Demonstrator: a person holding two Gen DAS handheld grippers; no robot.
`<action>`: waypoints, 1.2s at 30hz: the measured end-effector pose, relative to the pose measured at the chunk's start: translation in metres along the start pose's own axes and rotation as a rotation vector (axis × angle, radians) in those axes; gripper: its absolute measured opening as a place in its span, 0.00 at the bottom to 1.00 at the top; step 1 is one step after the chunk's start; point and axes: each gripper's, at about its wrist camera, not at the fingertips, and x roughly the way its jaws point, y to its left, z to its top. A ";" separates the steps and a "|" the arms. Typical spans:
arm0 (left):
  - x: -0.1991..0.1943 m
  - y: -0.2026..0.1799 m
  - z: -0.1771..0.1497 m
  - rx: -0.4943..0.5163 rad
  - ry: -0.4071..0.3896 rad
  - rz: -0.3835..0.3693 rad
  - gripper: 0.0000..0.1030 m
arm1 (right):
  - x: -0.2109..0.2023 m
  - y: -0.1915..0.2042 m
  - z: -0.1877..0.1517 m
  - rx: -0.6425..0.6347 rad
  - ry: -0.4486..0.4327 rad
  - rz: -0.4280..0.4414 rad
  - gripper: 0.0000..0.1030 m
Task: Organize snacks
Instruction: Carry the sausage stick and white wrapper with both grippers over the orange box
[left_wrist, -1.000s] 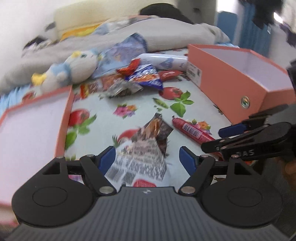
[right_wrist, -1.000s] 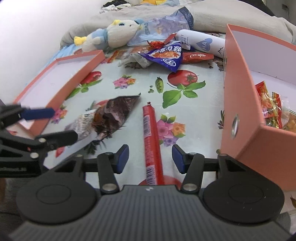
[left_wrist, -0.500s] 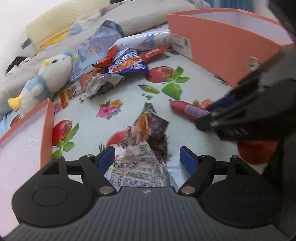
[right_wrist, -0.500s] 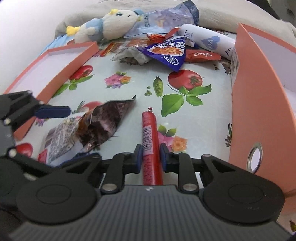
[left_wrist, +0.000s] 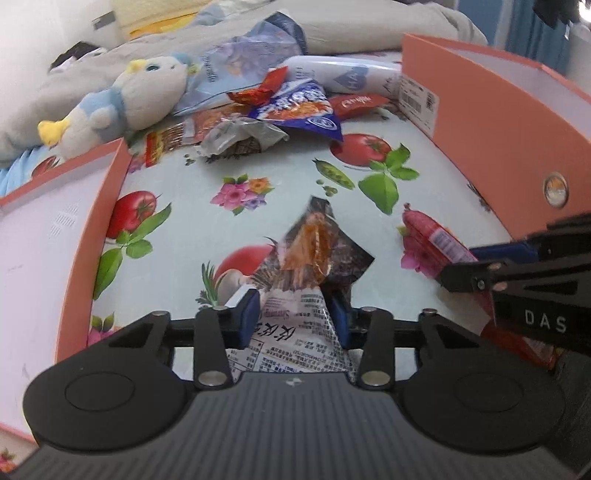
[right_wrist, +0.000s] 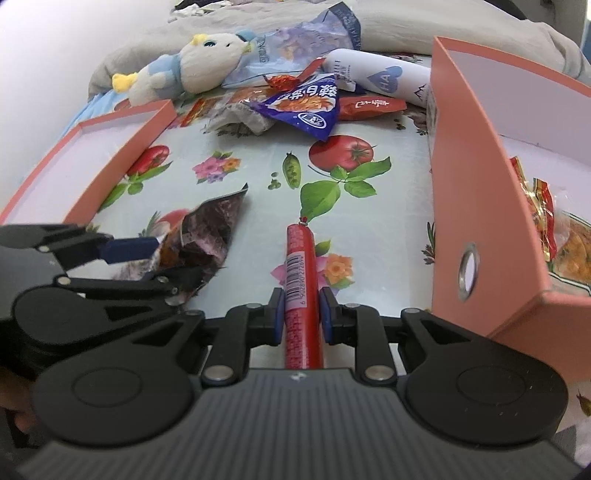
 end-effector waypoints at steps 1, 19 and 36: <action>-0.002 0.001 0.000 -0.019 -0.002 -0.002 0.39 | -0.001 0.000 0.000 0.004 -0.001 -0.002 0.22; -0.050 0.019 0.016 -0.206 -0.072 -0.036 0.21 | -0.030 0.001 0.009 0.093 -0.065 0.000 0.22; -0.099 0.005 0.087 -0.237 -0.198 -0.105 0.06 | -0.087 -0.012 0.055 0.110 -0.218 -0.002 0.23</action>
